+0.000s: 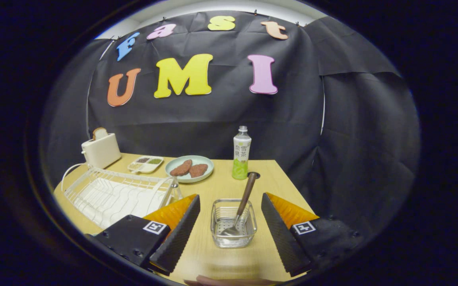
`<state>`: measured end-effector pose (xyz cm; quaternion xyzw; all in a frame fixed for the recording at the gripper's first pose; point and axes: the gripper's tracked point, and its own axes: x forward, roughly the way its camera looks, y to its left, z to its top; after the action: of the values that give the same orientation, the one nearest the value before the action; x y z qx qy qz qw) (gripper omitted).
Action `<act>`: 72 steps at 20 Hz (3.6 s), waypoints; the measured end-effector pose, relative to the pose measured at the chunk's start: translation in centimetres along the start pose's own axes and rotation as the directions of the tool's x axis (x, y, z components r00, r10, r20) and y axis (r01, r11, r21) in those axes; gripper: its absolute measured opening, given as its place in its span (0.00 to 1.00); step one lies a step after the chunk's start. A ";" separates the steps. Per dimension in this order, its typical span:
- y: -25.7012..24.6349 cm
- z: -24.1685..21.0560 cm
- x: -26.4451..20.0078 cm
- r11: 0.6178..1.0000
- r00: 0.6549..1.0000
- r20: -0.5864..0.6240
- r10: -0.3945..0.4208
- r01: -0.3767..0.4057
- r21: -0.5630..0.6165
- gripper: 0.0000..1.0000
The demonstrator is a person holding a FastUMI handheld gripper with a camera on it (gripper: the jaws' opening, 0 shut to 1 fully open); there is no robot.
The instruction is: Take the plate from the dish rack, then take the spoon from the basket and place it into the plate.
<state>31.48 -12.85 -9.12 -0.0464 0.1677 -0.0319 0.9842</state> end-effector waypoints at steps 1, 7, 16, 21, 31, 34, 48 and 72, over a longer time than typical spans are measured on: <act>0.0 0.2 1.0 1.000 1.000 0.001 0.007 -0.007 -0.002 1.00; -2.7 0.0 6.6 0.998 0.998 -0.069 -0.005 0.009 0.059 1.00; -0.2 0.2 10.0 0.994 0.993 -0.069 0.094 -0.089 0.067 0.63; 0.8 0.0 9.9 0.992 0.992 -0.081 0.099 -0.092 0.084 0.21; -0.6 6.7 1.6 0.999 0.985 0.164 -0.047 0.046 0.010 0.16; -0.1 8.4 -2.5 0.998 0.974 0.216 -0.065 0.067 -0.002 0.15; 12.4 3.3 -20.1 1.000 0.940 0.342 -0.004 0.005 0.000 0.15; 19.5 -10.4 -23.6 0.990 0.973 0.232 0.012 -0.044 0.135 0.22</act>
<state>6.66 7.50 -13.18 0.0213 0.0501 -0.0240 0.9982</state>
